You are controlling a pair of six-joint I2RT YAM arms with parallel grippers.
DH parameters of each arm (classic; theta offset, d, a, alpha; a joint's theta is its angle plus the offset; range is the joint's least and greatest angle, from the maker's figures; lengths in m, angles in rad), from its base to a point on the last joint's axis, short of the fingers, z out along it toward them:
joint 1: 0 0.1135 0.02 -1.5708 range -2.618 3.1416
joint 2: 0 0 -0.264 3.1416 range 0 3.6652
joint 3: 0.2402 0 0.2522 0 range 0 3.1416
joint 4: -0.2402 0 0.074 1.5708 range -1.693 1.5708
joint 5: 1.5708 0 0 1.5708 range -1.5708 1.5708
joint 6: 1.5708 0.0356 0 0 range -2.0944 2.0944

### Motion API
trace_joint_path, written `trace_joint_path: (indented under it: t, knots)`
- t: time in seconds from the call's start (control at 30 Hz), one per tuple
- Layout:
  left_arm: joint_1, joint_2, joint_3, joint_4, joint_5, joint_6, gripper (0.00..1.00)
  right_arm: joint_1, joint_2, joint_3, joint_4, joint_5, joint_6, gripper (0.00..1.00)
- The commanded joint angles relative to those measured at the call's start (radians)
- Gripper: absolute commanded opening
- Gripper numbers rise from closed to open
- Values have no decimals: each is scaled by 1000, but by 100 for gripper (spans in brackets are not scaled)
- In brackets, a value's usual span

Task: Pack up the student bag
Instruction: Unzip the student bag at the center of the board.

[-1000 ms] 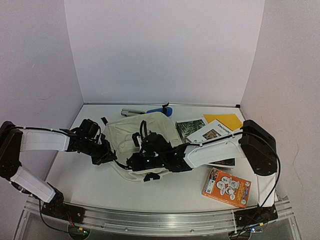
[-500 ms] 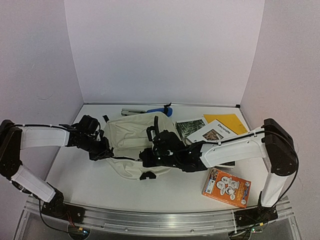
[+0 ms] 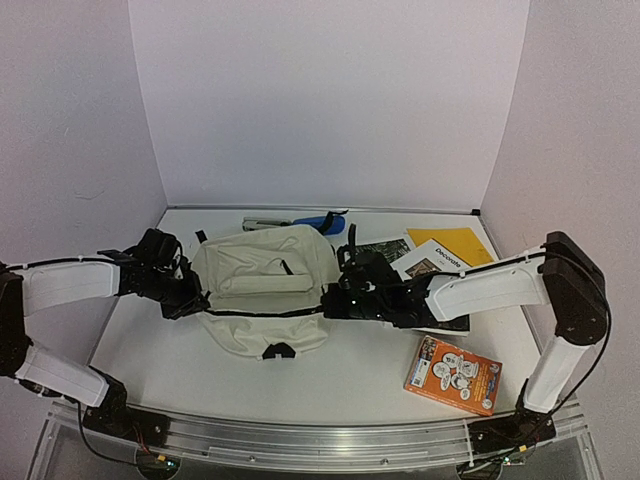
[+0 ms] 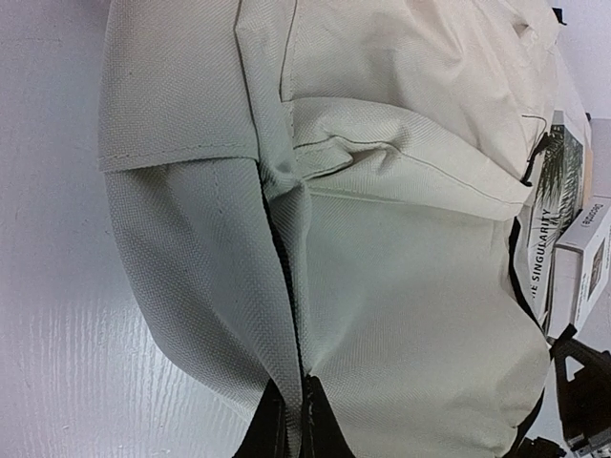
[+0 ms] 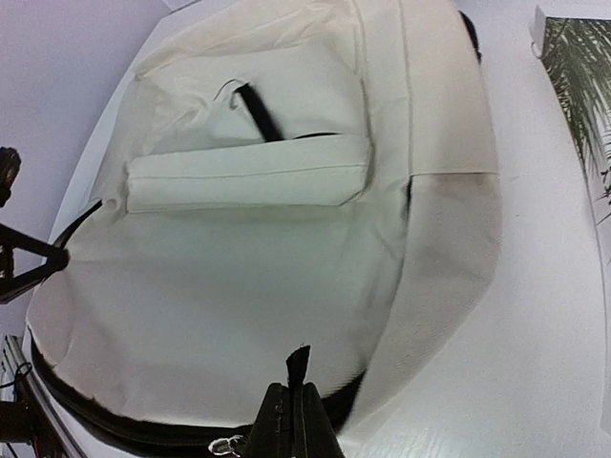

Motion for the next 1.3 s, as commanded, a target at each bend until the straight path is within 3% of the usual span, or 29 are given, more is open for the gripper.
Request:
trace_joint_path:
  t: [0.0,0.07,0.1,0.17,0.23,0.33,0.5,0.67,1.03,1.1,1.13,1.23,1.27]
  knots:
    - [14,-29,11,-40,-49,35,0,-33,-40,-5,-10,32,-7,0]
    - [14,-26,38,-55,-45,69,3,-33,-48,-1,-9,29,-17,0]
    - [14,-24,57,-69,-42,93,13,-33,-53,-2,-8,27,-21,0]
    - [4,-28,135,-113,-21,182,51,-33,-71,-9,-5,31,-31,0]
    - [-23,-31,222,-168,-33,246,71,-33,-84,-14,-4,37,-33,0]
    - [-71,-30,320,-177,22,343,81,-34,-84,-18,1,43,-25,0]
    - [-158,37,349,-49,201,420,82,-33,-70,-18,22,25,-5,0]
    - [-284,170,415,-11,215,467,82,-34,-63,-18,37,17,12,0]
    - [-370,392,478,148,296,443,83,-34,-45,-18,64,9,41,0]
    - [-373,425,493,140,301,443,77,-33,-45,-18,67,10,41,0]
    - [-375,442,501,139,309,441,67,-33,-45,-18,69,12,40,0]
    - [-383,459,509,152,315,435,56,-33,-43,-18,71,13,39,0]
    - [-386,464,510,157,314,432,47,-33,-42,-17,71,13,40,0]
